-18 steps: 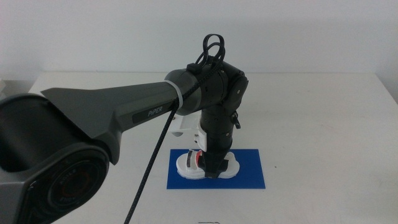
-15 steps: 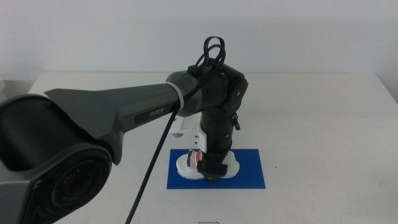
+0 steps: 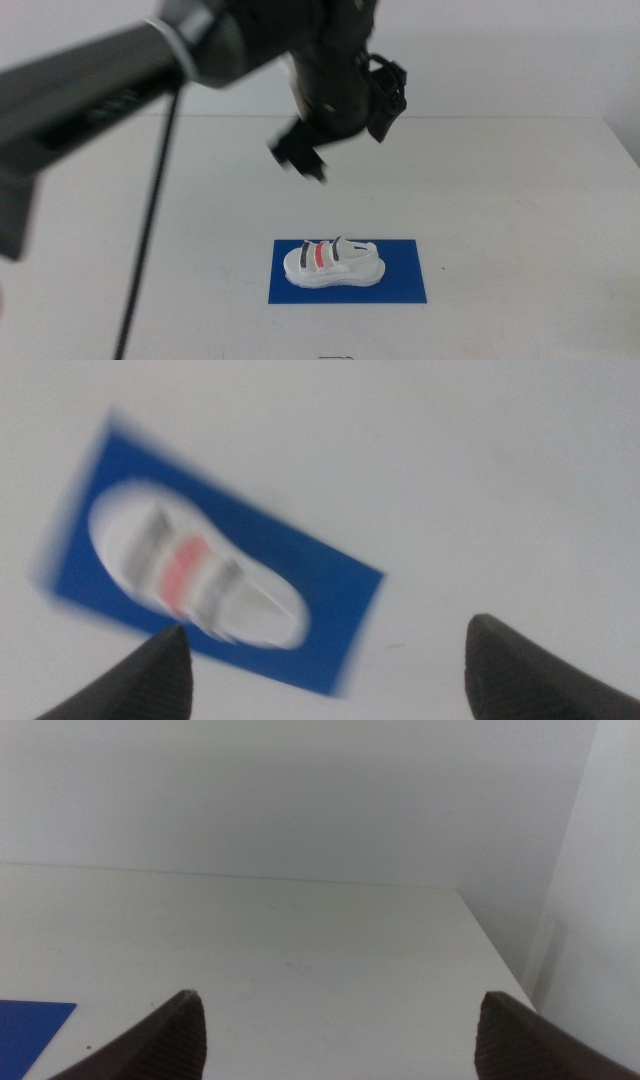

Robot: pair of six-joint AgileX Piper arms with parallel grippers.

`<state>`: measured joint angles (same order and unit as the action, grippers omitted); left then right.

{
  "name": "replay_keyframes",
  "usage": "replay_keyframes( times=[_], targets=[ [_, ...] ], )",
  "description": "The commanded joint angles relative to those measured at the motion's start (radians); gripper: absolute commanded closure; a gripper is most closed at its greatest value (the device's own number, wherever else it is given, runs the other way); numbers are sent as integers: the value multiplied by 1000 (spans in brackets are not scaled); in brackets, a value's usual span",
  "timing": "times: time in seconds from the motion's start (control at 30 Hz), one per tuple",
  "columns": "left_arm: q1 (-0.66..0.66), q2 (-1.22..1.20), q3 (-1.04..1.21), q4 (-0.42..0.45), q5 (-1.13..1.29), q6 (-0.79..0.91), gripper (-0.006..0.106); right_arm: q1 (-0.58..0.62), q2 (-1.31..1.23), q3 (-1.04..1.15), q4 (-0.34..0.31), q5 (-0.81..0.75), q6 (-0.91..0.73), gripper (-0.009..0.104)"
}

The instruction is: Use one arm to grab the shoe from the table and place it on the mat.

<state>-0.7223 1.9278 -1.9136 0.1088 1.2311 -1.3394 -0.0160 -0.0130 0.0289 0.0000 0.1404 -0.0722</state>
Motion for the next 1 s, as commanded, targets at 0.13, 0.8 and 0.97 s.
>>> replay_keyframes(
  times=[0.13,0.8,0.97],
  targets=[
    [-2,-178,-28,145,89,1110,7,2,-19,-19,-9,-75,-4,1],
    [477,-1073,953,-1,-806,1322,7,2,-19,-19,-9,-75,-4,1],
    [628,-1377,1294,-20,-1038,1311,7,2,-19,-19,-9,-75,-4,1]
  ],
)
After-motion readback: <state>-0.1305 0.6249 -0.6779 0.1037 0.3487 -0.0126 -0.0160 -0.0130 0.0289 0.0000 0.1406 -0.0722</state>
